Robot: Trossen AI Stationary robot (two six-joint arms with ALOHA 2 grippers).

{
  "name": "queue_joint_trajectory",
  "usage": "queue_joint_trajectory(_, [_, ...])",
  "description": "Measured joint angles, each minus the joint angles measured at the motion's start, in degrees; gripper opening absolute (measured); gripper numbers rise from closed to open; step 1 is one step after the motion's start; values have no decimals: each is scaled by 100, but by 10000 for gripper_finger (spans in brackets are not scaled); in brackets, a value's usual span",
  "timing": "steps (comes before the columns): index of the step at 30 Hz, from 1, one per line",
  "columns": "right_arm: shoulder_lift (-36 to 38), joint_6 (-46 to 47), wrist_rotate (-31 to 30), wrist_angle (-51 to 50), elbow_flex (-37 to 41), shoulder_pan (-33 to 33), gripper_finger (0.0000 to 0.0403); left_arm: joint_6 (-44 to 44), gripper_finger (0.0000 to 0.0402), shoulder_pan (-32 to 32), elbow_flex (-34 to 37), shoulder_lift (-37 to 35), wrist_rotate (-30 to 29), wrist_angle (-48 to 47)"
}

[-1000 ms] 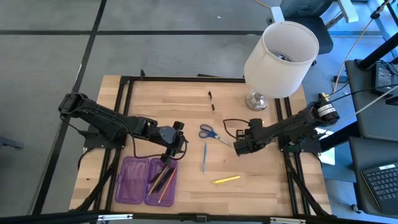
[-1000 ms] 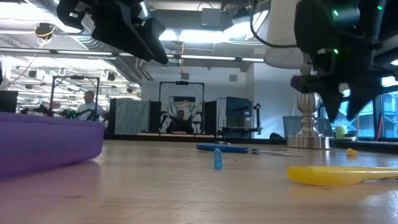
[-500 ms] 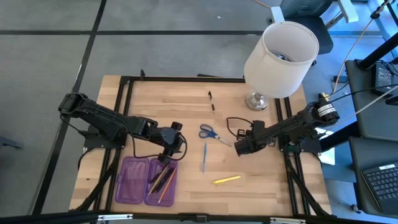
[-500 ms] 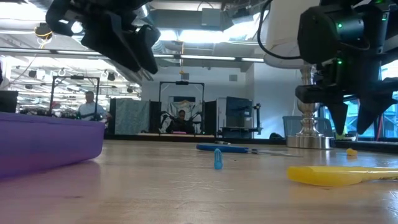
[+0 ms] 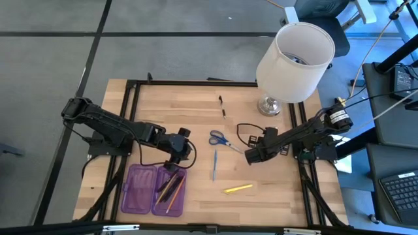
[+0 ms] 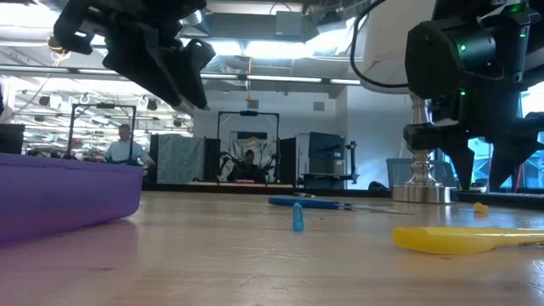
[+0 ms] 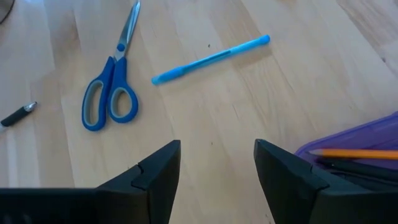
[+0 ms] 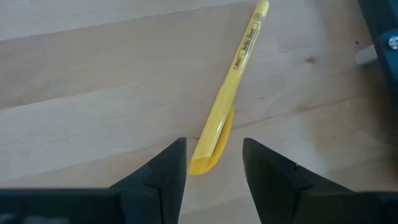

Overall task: Pick & place school supplies into a supply box
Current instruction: Put the top yellow pen into the violet box

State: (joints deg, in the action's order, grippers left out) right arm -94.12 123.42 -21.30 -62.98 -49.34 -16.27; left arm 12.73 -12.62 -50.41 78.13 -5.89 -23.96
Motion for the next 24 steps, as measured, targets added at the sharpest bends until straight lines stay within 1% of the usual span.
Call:
queue_joint_trajectory(11, [-44,399,0,46,43,4,162,0,198,0,0,0,1,-33])
queue_joint_trajectory(14, [-44,416,-1,377,258,4,162,0,198,0,0,0,18,-49])
queue_joint_trajectory(20, [-17,656,-47,1111,824,-3,162,0,198,-2,0,0,288,-176])
queue_joint_trajectory(24, [-3,658,-90,1266,970,-7,162,0,198,-2,0,0,311,-208])
